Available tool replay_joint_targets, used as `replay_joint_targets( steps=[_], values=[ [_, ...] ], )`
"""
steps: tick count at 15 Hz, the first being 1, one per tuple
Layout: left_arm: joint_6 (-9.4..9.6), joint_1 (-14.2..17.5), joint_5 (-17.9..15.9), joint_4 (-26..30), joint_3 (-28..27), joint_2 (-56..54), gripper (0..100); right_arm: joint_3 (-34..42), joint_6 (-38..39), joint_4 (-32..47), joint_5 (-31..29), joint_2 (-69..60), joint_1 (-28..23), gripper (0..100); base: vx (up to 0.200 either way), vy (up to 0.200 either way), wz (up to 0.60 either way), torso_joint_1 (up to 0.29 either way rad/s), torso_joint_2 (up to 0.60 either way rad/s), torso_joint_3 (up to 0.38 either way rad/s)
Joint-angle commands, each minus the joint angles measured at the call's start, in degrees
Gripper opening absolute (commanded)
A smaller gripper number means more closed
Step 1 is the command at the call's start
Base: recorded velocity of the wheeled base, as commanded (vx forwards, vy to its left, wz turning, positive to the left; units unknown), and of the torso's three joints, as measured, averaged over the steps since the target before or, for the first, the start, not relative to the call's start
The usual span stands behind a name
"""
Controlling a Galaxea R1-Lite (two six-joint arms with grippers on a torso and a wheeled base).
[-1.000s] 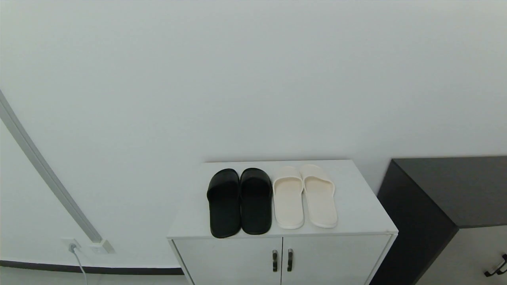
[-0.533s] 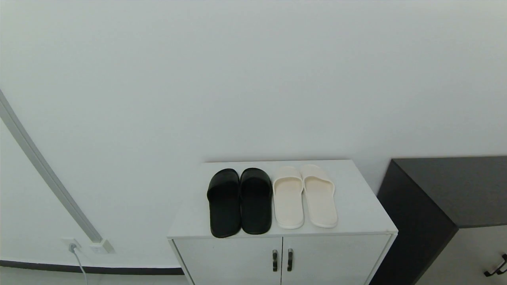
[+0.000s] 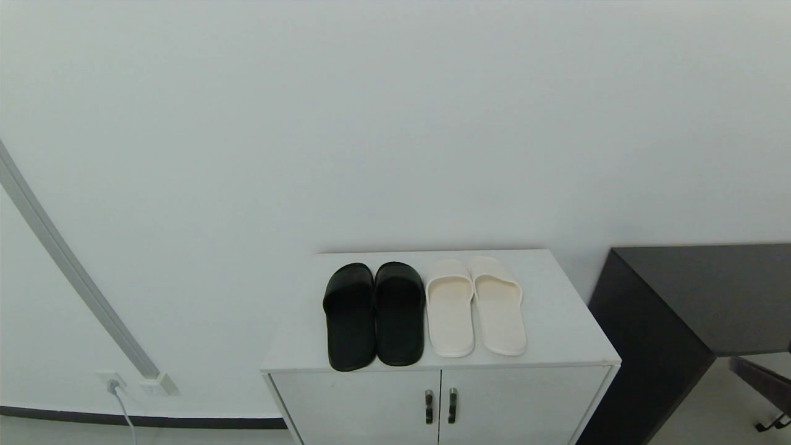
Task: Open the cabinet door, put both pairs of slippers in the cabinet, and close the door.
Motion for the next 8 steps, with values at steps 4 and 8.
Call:
replay_joint_targets(
  steps=[4, 8],
  values=[
    [-0.13, 0.09, -0.02, 0.04, 0.01, 0.07, 0, -8.92, 10.87, -9.99, -20.70, 24.18, 25.35, 100, 0.000, 0.000, 0.00, 0.000, 0.00, 0.000],
    [-0.04, 0.09, -0.02, 0.04, 0.01, 0.07, 0, -14.19, 12.63, -17.28, -27.82, 36.31, 29.13, 100, 0.000, 0.000, 0.00, 0.000, 0.00, 0.000]
  ],
)
